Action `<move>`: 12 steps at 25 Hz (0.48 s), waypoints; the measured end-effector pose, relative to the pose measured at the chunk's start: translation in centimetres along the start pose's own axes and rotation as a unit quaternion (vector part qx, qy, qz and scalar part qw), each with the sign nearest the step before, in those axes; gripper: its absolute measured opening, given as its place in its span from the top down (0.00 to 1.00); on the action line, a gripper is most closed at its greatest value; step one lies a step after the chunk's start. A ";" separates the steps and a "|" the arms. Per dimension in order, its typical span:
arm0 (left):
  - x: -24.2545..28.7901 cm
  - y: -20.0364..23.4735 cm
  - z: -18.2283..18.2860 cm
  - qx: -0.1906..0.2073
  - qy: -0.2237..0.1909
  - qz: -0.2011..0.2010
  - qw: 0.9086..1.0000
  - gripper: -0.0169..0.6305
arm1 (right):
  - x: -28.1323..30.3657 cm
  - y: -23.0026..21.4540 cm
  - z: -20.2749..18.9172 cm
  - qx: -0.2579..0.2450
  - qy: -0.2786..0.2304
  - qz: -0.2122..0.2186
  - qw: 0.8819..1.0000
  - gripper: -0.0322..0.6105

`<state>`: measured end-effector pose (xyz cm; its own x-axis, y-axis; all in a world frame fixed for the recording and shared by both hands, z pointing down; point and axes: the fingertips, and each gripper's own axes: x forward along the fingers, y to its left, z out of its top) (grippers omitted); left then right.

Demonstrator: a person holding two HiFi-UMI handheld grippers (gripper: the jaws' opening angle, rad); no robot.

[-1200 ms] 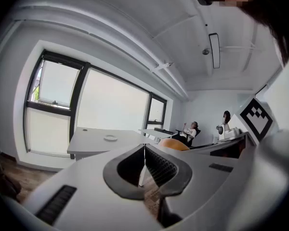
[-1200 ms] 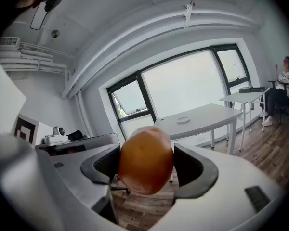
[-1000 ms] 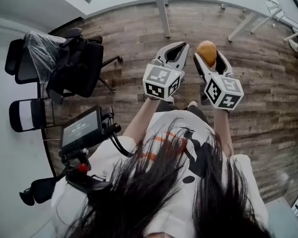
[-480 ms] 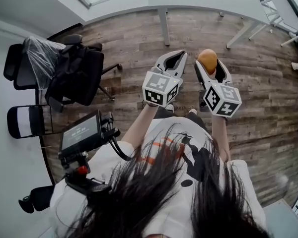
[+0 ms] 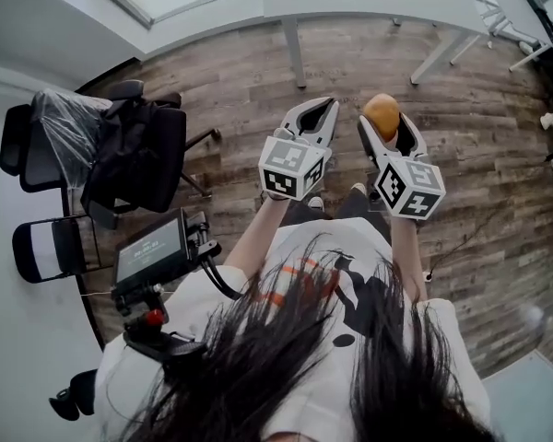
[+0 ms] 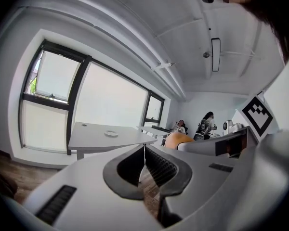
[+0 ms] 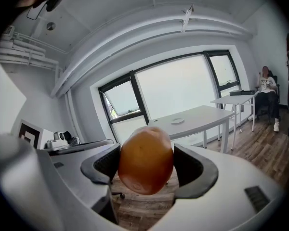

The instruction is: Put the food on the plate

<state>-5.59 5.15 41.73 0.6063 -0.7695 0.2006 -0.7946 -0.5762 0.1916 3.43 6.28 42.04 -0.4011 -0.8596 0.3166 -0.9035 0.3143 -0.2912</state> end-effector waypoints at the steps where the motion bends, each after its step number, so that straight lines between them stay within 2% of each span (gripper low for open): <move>1: 0.2 0.0 0.0 0.000 0.000 -0.002 1.000 0.96 | 0.1 -0.1 0.0 0.001 0.001 -0.001 1.000 0.42; 8: 2.2 1.5 -0.3 -0.011 -0.004 0.008 1.000 0.96 | 2.0 -1.6 0.6 0.004 0.000 0.007 1.000 0.42; 12: 3.9 1.9 0.2 -0.018 0.000 0.015 1.000 0.96 | 3.3 -2.5 2.1 0.005 0.001 0.018 1.000 0.42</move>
<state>-4.72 1.04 42.72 0.5828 -0.7862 0.2056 -0.8103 -0.5431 0.2200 4.70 1.78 41.88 -0.4337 -0.8467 0.3083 -0.8869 0.3408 -0.3119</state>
